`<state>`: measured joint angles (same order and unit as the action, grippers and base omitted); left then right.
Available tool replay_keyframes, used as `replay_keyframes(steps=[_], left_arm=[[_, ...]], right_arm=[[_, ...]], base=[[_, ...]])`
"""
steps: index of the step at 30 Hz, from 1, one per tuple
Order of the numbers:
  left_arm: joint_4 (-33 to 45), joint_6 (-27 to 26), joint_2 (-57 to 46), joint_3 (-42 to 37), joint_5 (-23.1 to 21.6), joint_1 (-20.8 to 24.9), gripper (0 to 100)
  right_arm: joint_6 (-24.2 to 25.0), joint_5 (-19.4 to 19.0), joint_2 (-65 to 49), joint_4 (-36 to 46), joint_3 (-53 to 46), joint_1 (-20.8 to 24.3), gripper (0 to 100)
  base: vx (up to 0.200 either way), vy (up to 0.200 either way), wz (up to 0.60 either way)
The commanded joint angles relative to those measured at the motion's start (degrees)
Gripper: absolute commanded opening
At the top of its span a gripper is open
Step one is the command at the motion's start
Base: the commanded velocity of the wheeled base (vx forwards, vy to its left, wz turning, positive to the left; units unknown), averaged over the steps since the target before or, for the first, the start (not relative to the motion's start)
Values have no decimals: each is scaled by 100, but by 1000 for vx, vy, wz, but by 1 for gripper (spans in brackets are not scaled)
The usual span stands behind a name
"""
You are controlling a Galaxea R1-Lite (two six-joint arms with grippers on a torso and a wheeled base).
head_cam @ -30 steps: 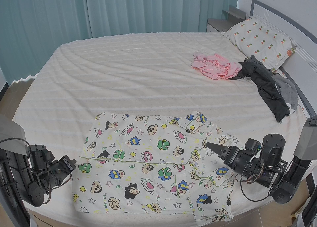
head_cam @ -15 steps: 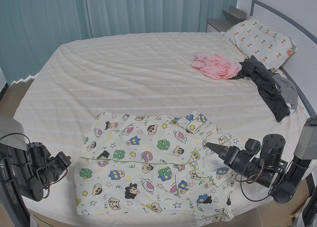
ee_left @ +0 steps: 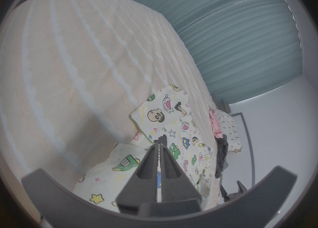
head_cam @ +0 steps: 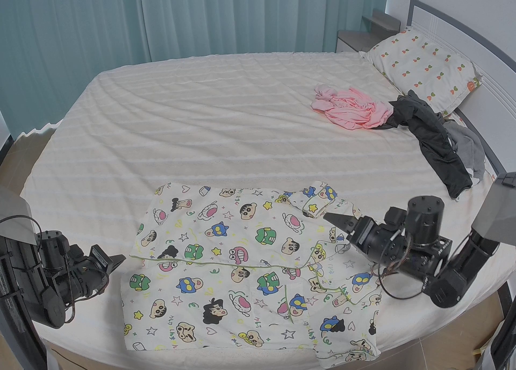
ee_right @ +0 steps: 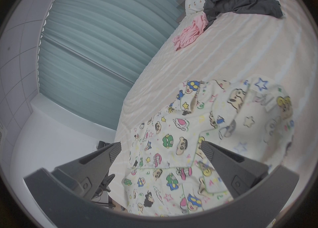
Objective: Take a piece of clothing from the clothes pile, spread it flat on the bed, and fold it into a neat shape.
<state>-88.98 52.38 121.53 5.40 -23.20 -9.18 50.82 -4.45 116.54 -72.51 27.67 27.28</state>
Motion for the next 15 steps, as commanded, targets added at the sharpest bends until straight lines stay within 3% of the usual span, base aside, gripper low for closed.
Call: replay_keyframes(steps=[1, 10, 15], left_arm=[[-41, 694, -138, 49, -818, -304, 0], [-41, 773, -147, 119, -809, -383, 0], [-41, 1178, -173, 242, -730, -383, 0]], right_arm=[[33, 32, 905, 1942, 2506, -215, 100], [15, 357, 2171, 2883, 4167, -513, 100], [33, 383, 2101, 2892, 4132, -636, 100]], base=[[0, 0, 0], [0, 0, 0], [0, 0, 0]])
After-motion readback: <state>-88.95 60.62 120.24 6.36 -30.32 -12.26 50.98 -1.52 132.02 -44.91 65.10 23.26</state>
